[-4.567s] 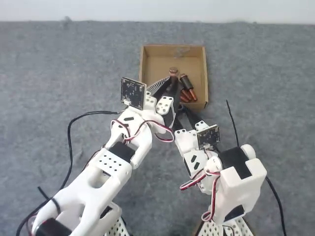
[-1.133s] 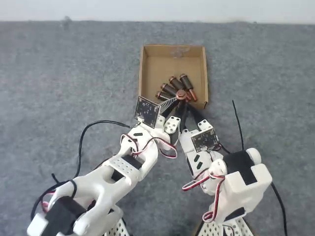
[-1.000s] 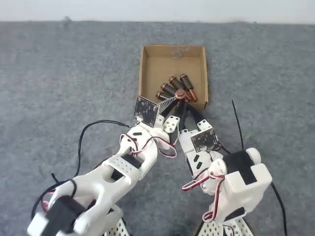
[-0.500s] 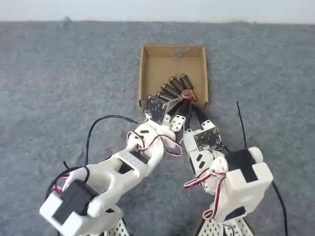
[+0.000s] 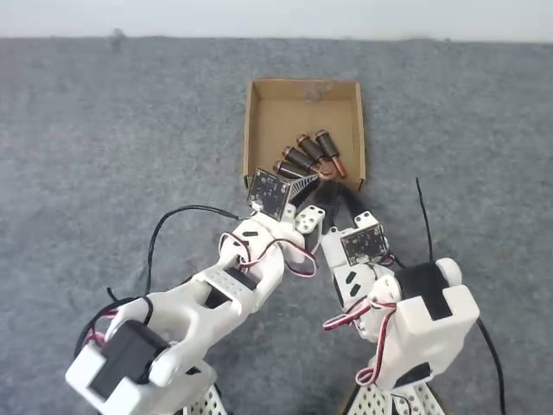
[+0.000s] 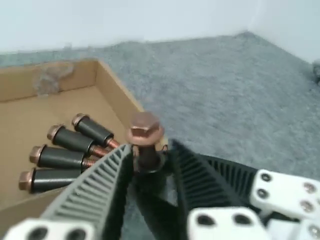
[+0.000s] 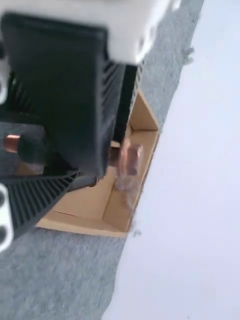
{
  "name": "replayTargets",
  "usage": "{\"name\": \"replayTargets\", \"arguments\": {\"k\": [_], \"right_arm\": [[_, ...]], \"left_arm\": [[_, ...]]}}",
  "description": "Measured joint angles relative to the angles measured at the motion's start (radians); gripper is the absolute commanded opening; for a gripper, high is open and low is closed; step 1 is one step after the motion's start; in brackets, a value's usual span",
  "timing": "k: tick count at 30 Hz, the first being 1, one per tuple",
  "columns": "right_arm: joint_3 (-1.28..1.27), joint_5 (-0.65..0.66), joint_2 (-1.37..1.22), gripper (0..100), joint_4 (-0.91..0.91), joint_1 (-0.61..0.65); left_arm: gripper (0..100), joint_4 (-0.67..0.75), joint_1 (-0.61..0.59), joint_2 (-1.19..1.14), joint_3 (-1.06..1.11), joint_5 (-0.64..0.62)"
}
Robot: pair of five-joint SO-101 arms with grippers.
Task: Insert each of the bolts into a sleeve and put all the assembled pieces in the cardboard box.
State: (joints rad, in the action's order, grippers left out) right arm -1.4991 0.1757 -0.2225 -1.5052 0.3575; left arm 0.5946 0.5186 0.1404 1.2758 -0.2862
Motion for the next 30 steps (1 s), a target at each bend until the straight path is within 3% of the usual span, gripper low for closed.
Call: {"name": "replayTargets", "arguments": {"k": [14,24,30], "right_arm": [[0.000,0.000,0.000,0.6,0.000,-0.018],[0.003,0.000,0.002,0.6,-0.002,-0.021],[0.003,0.000,0.002,0.6,-0.002,-0.021]], "left_arm": [[17,-0.025,0.000,0.023,0.003,0.000],[17,-0.051,0.002,0.347,0.219,0.005],[5,-0.143,0.002,0.506,0.259,0.005]]}}
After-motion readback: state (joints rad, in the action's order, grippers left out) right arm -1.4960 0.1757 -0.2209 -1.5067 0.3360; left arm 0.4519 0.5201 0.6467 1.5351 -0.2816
